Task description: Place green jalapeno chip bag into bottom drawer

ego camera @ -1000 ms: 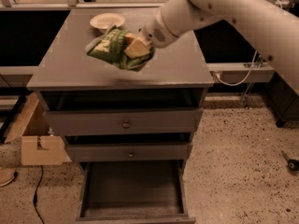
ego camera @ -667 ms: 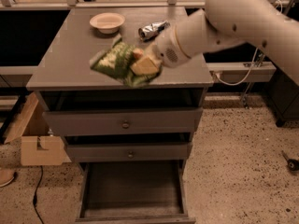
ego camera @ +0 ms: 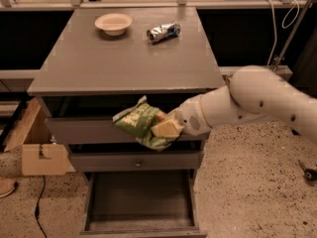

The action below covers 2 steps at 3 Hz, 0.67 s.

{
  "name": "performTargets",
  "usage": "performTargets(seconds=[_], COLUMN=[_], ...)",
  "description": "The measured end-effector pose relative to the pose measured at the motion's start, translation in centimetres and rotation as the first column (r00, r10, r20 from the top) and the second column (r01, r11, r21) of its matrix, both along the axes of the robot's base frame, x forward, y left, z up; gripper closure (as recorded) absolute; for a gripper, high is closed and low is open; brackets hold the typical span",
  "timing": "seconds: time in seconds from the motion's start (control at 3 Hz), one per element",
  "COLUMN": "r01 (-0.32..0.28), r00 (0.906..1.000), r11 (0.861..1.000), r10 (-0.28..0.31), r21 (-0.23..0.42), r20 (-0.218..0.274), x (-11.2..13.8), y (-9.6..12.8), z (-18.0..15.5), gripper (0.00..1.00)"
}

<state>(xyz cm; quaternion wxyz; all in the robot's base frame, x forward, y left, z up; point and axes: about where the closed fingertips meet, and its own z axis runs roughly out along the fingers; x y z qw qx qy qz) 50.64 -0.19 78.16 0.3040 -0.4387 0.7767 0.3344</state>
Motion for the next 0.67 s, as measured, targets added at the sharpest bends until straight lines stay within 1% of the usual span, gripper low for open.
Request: performTargets(seconds=[0.33, 0.67], r01=[0.01, 0.008], r00=[0.9874, 0.9852], r11=[1.0, 1.0], r10=[-0.009, -0.006], r21=[0.008, 0.011], r20=[-0.158, -0.171], x=[-1.55, -1.72], y=[0.36, 0.43], z=[-7.11, -7.71], gripper=[1.0, 1.0])
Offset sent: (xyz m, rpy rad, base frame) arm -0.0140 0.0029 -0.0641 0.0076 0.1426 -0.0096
